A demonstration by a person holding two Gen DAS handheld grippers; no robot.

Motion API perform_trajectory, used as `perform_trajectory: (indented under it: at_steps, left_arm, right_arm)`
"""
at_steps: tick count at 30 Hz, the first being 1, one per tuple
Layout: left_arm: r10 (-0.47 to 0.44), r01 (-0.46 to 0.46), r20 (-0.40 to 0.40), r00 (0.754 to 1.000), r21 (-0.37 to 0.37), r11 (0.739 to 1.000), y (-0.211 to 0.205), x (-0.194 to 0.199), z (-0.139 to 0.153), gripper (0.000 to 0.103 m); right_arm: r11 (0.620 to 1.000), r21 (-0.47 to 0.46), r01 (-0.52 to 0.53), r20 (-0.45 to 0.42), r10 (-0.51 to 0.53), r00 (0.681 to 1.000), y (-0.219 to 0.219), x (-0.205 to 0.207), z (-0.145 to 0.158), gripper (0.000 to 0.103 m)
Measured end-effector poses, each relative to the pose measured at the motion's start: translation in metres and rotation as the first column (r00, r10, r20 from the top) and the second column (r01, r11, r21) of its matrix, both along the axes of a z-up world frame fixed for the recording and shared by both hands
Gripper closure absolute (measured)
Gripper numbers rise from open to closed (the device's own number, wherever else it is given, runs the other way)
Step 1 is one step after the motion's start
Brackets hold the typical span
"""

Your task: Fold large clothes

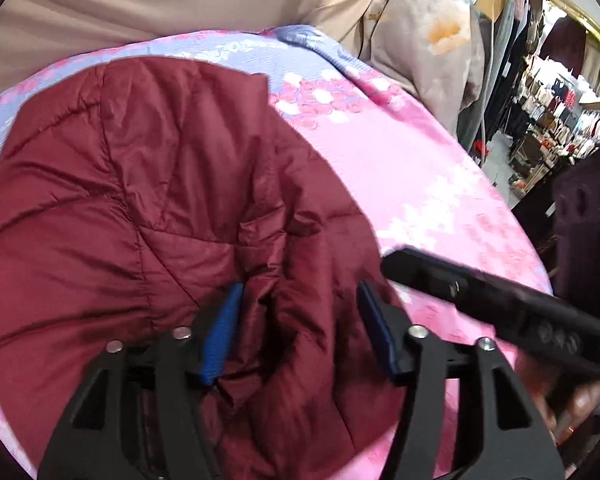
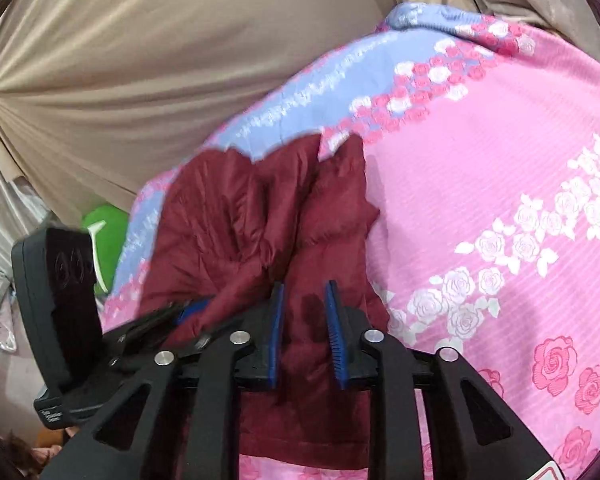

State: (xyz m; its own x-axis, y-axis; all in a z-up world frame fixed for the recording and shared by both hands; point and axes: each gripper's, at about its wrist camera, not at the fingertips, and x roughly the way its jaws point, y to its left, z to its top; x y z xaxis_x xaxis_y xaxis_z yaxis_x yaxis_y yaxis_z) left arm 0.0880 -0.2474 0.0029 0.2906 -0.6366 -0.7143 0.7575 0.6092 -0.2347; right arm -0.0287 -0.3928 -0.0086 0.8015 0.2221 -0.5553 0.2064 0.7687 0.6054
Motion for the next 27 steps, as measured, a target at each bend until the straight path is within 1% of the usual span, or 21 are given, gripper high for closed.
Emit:
perform_trajectory:
  at_steps: [1, 2, 3, 4, 5, 7, 8, 10, 11, 13, 14, 16, 17, 18, 19, 20, 21, 23, 24, 26, 27]
  left_arm:
    - [-0.007, 0.007, -0.008, 1.000, -0.033, 0.999, 0.011, -0.005, 0.009, 0.024]
    - [-0.011, 0.010, -0.014, 1.000, -0.084, 0.996, 0.028, -0.010, 0.020, 0.019]
    - [-0.011, 0.009, -0.018, 1.000, -0.126, 0.992, 0.043, -0.014, 0.031, 0.014]
    - [-0.001, -0.002, -0.021, 1.000, -0.168, 0.986, 0.062, -0.017, 0.041, 0.013]
    - [0.014, -0.018, -0.023, 1.000, -0.195, 0.981, 0.076, -0.020, 0.049, 0.013]
    - [0.094, -0.098, -0.029, 0.995, -0.249, 0.964, 0.117, -0.022, 0.063, 0.011]
    - [0.158, -0.163, -0.042, 0.987, -0.268, 0.949, 0.141, -0.020, 0.066, 0.011]
    - [0.242, -0.251, -0.065, 0.968, -0.270, 0.930, 0.168, -0.015, 0.063, 0.011]
    - [0.289, -0.298, -0.072, 0.955, -0.255, 0.920, 0.181, -0.013, 0.058, 0.011]
    - [0.352, -0.358, -0.064, 0.934, -0.206, 0.911, 0.188, -0.011, 0.046, 0.011]
    - [0.375, -0.379, -0.058, 0.925, -0.176, 0.909, 0.190, -0.011, 0.039, 0.011]
    - [0.380, -0.386, -0.066, 0.922, -0.145, 0.911, 0.192, -0.011, 0.026, 0.011]
    - [0.375, -0.382, -0.073, 0.924, -0.138, 0.914, 0.189, -0.012, 0.021, 0.011]
    - [0.366, -0.374, -0.080, 0.927, -0.131, 0.918, 0.185, -0.013, 0.017, 0.011]
    - [0.357, -0.365, -0.083, 0.930, -0.125, 0.923, 0.181, -0.014, 0.013, 0.012]
    - [0.348, -0.356, -0.082, 0.934, -0.112, 0.928, 0.175, -0.015, 0.010, 0.013]
    - [0.341, -0.348, -0.079, 0.937, -0.108, 0.931, 0.174, -0.019, 0.010, 0.014]
    - [0.322, -0.327, -0.059, 0.945, -0.109, 0.939, 0.163, -0.020, 0.012, 0.015]
    - [0.314, -0.316, -0.035, 0.949, -0.105, 0.943, 0.157, -0.023, 0.013, 0.014]
    - [0.302, -0.301, 0.002, 0.953, -0.070, 0.951, 0.142, -0.023, 0.010, 0.014]
    - [0.300, -0.299, 0.007, 0.954, -0.050, 0.953, 0.135, -0.022, 0.006, 0.015]
  right_arm:
    - [1.000, -0.004, 0.001, 0.016, -0.001, 1.000, -0.003, -0.001, 0.006, 0.070]
    - [1.000, -0.012, 0.002, 0.032, -0.002, 0.999, -0.009, -0.009, 0.012, 0.064]
    - [1.000, -0.024, 0.007, 0.054, -0.006, 0.999, -0.007, -0.013, 0.020, 0.060]
    - [1.000, -0.028, 0.007, 0.070, -0.006, 0.998, -0.006, -0.015, 0.025, 0.054]
    - [1.000, -0.027, 0.004, 0.085, -0.001, 0.996, -0.012, -0.011, 0.027, 0.051]
    - [1.000, -0.016, -0.016, 0.115, 0.017, 0.993, -0.012, -0.017, 0.027, 0.045]
    - [0.999, -0.016, -0.039, 0.130, 0.041, 0.991, -0.005, -0.019, 0.031, 0.042]
    - [0.996, -0.030, -0.086, 0.146, 0.089, 0.985, 0.009, -0.019, 0.035, 0.037]
    - [0.993, -0.044, -0.113, 0.149, 0.118, 0.982, 0.019, -0.018, 0.038, 0.035]
    - [0.980, -0.066, -0.188, 0.137, 0.195, 0.971, 0.046, -0.008, 0.038, 0.032]
    - [0.974, -0.068, -0.216, 0.128, 0.223, 0.966, 0.055, -0.006, 0.037, 0.032]
    - [0.956, -0.069, -0.284, 0.096, 0.290, 0.952, 0.076, 0.004, 0.030, 0.032]
    - [0.953, -0.075, -0.295, 0.081, 0.301, 0.950, 0.081, 0.007, 0.027, 0.032]
    - [0.952, -0.107, -0.287, 0.052, 0.294, 0.955, 0.088, 0.012, 0.022, 0.037]
    - [0.951, -0.147, -0.273, 0.036, 0.281, 0.959, 0.091, 0.014, 0.019, 0.077]
    - [0.951, -0.196, -0.240, 0.021, 0.249, 0.968, 0.091, 0.015, 0.016, 0.095]
    - [0.959, -0.187, -0.212, 0.033, 0.222, 0.974, 0.087, 0.013, 0.015, 0.096]
    - [0.982, -0.116, -0.150, 0.130, 0.164, 0.978, 0.066, -0.004, 0.021, 0.098]
    - [0.986, -0.116, -0.120, 0.160, 0.138, 0.977, 0.059, -0.013, 0.024, 0.098]
    - [0.988, -0.141, -0.063, 0.161, 0.085, 0.983, 0.048, -0.024, 0.023, 0.099]
    - [0.990, -0.132, -0.046, 0.124, 0.063, 0.990, 0.039, -0.025, 0.012, 0.099]
